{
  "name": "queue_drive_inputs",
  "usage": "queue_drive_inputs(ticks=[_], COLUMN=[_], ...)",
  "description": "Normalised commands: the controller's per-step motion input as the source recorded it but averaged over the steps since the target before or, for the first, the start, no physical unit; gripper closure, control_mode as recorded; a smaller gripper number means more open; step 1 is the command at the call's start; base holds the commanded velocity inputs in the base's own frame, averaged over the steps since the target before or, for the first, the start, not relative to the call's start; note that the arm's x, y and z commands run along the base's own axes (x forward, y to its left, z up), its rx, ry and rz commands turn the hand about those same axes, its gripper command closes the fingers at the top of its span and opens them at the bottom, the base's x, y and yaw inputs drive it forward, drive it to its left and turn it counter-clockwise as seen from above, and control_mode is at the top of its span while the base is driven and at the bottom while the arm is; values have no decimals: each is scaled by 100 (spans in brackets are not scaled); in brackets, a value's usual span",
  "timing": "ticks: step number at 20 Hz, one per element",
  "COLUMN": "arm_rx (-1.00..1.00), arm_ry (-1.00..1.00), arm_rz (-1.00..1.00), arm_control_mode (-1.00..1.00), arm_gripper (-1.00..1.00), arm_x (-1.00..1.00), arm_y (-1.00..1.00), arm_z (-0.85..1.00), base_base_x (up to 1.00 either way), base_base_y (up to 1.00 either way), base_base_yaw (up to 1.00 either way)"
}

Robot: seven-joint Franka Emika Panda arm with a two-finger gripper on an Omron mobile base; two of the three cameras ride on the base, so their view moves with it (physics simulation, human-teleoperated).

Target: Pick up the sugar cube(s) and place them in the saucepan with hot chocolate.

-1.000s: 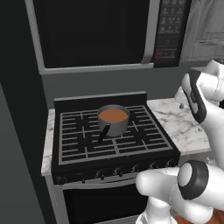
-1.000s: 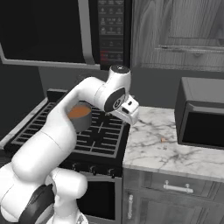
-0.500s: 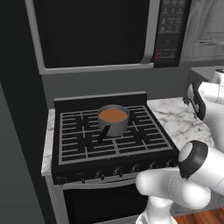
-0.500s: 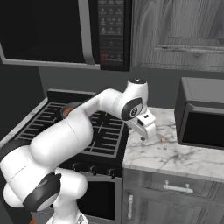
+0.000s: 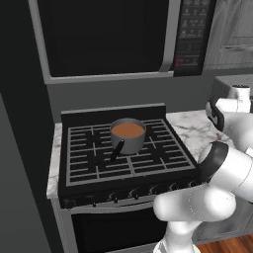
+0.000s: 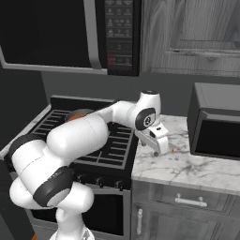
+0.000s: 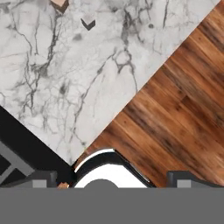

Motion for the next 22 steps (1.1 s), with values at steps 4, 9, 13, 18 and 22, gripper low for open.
queue_drive_inputs(ticks=[4, 9, 13, 18, 22], arm_rx=[0, 0, 3, 3, 2], arm_ry=[0, 0, 0, 0, 0], arm_rz=[0, 0, 0, 2, 15], arm_control_mode=[-100, -100, -100, -100, -100], arm_gripper=[-100, -100, -100, -100, -100], arm_x=[3, 2, 24, 16, 18], arm_y=[-16, -25, -47, -48, -20], arm_z=[-24, -32, -34, -20, -12], base_base_x=[0, 0, 0, 0, 0], base_base_y=[0, 0, 0, 0, 0], base_base_yaw=[0, 0, 0, 0, 0])
